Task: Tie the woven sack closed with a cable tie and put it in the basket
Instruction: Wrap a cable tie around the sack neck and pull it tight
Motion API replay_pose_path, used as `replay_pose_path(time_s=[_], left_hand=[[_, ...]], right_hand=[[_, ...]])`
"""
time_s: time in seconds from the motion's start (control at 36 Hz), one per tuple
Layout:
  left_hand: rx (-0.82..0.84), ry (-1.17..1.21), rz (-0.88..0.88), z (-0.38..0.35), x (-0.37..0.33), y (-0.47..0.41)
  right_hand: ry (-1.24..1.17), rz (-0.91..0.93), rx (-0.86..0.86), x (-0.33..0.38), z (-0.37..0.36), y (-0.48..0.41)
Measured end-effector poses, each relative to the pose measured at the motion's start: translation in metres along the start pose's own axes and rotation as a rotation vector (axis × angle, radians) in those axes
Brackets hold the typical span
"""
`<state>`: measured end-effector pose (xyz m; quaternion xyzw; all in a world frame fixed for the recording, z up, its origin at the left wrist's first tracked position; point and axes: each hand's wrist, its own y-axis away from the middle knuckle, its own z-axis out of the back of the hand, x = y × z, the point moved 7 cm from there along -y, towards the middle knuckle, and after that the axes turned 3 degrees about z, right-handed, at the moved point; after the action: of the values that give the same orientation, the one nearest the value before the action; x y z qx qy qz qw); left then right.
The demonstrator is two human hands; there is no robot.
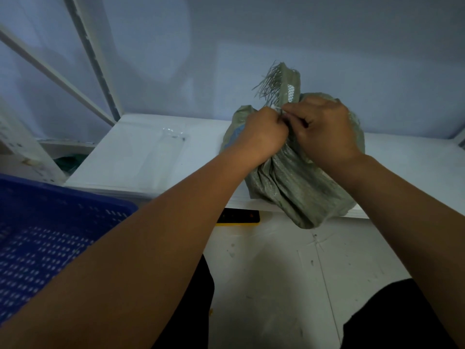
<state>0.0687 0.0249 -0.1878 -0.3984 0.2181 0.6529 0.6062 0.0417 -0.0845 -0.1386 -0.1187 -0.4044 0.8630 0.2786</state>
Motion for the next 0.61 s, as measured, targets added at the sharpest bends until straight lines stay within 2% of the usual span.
replay_pose_path(time_s=[0.31,0.47,0.61], left_hand=[[-0.006,-0.299,-0.147,-0.004,-0.002,-0.001],[0.056,-0.437,-0.221,-0.01,-0.006,0.003],[0.026,-0.442,-0.303,-0.01,-0.013,0.01]], right_hand=[[0.014,0.022,0.008,-0.001,0.0,0.001],[-0.006,0.036,0.006,0.002,0.001,0.002],[-0.062,0.028,0.013,0.005,0.001,0.002]])
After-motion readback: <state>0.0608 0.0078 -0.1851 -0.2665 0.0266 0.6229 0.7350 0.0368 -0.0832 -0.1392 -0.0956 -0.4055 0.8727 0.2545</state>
